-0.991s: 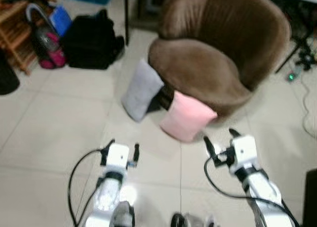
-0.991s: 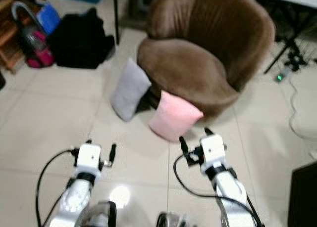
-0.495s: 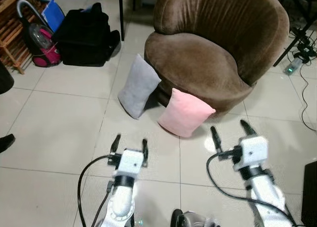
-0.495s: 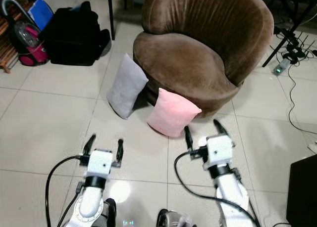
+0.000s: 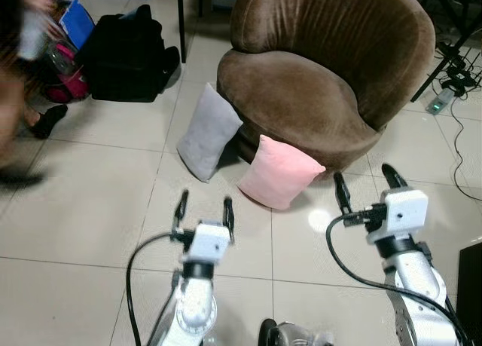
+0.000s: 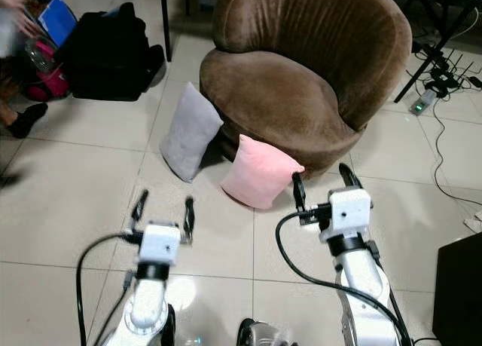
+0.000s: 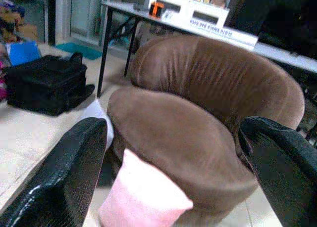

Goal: Move the pillow to the sofa from floor

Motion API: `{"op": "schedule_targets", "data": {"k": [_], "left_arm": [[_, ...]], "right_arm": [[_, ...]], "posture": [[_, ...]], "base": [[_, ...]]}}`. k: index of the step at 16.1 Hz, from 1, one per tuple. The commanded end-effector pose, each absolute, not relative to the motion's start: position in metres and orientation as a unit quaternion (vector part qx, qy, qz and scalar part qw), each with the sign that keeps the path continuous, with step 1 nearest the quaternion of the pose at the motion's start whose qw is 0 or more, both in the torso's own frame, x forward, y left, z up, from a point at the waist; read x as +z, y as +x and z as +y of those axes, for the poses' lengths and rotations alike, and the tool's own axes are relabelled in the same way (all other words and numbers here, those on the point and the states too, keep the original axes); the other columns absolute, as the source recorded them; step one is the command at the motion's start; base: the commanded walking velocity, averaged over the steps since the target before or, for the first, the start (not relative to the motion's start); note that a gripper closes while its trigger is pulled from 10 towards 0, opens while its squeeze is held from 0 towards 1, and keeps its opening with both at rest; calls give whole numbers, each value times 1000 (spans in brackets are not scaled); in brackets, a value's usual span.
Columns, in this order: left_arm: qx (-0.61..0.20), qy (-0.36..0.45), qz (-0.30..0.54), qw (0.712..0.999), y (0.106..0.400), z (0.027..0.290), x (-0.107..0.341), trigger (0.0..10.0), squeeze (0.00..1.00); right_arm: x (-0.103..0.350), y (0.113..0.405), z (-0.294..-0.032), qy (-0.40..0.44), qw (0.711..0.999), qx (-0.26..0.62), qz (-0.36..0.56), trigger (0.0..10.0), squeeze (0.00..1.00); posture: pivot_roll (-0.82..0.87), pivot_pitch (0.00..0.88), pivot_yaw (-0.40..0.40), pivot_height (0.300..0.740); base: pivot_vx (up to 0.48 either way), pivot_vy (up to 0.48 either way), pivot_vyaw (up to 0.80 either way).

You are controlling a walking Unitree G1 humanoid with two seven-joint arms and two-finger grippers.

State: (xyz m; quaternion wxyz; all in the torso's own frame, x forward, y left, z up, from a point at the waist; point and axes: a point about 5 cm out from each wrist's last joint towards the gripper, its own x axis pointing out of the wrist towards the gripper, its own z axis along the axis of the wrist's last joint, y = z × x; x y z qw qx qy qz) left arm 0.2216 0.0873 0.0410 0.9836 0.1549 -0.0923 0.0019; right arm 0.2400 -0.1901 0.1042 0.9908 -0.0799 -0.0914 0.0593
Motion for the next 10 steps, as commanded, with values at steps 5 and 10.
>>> {"op": "schedule_targets", "data": {"k": [5,10], "left_arm": [[-6,134,-7,991,189,40,7,10000,0],[18,140,-42,989,182,104,24,10000,0]], "right_arm": [[92,222,-195,-71,995,49,-45,10000,0],[94,222,-191,-80,994,54,-41,10000,0]], "posture": [[139,194,-119,740],[133,197,-124,740]], "base": [[0,0,0],[0,0,0]]}}
